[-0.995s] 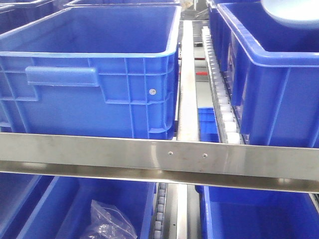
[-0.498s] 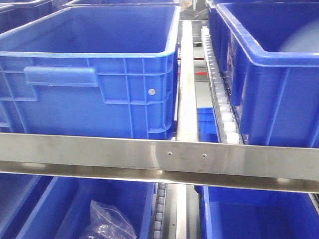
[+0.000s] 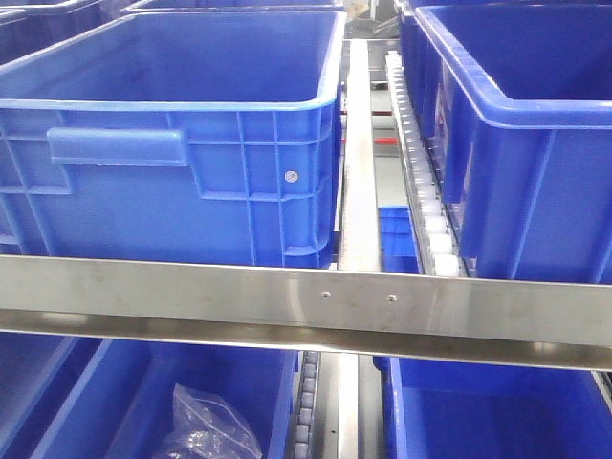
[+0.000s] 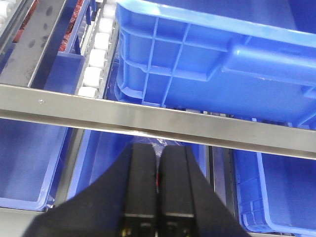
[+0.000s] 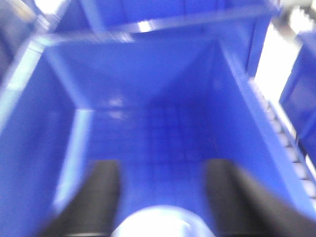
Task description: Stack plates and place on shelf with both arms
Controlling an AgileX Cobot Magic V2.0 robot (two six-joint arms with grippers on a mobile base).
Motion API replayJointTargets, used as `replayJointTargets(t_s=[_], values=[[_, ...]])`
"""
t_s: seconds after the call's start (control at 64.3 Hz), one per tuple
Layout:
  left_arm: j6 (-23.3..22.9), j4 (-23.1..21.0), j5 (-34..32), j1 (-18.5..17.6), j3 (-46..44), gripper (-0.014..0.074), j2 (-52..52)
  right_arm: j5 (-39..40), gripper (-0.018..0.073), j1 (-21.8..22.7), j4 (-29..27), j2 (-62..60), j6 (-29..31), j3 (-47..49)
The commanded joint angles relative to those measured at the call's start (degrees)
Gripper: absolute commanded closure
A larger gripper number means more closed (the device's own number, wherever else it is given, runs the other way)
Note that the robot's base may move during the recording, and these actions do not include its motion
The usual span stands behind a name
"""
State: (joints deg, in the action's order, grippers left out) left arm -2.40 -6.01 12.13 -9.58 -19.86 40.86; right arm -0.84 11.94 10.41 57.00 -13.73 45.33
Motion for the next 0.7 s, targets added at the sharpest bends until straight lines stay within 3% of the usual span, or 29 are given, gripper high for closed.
replayJointTargets(t_s=[0.0,0.031,0.078,0.296,0.684], values=[[-0.38,-0.46,-4.32,-0.37,-1.73,0.0514,0.17,4.67,0.0471,-0.03,0.27,-9.19,0.14,-4.71],[-0.38,-0.46,-4.32,-0.37,-1.73,0.0514,0.17,5.06,0.053,-0.03,0.27,-12.29,0.14,-6.84],[-0.38,-0.46,-4.32,-0.37,-1.73,0.0514,0.17,5.86,0.0489,-0.03,0.27,-16.03,0.14,-10.84],[-0.38,-0.46,-4.32,-0.37,-1.73,0.0514,0.17,9.31,0.0512,-0.03,0.27,-30.96,0.14,-21.05],[-0.38,-0.46,-4.32,-0.37,-1.73,0.0514,0.17,8.93,0.0512,0.02,0.27,-36.32,0.14,-23.39]])
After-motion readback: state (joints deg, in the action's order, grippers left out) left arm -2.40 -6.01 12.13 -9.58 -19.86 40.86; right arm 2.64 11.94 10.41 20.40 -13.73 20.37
